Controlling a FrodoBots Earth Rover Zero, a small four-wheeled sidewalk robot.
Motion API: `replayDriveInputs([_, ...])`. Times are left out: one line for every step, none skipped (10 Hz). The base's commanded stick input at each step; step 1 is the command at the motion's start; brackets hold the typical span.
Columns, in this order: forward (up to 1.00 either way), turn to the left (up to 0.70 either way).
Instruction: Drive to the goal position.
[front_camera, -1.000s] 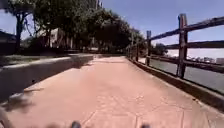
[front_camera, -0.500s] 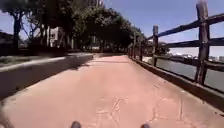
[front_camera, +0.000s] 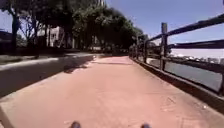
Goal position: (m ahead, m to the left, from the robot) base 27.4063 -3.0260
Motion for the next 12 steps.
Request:
replayDriveInputs([1.00, 0.00])
replayDriveInputs([1.00, 0.00])
replayDriveInputs([1.00, 0.00])
replayDriveInputs([1.00, 0.00])
replayDriveInputs([1.00, 0.00])
replayDriveInputs([1.00, 0.00])
replayDriveInputs([1.00, 0.00])
replayDriveInputs([1.00, 0.00])
replayDriveInputs([1.00, 0.00])
replayDriveInputs([1.00, -0.18])
replayDriveInputs([1.00, -0.40])
replayDriveInputs([1.00, -0.40])
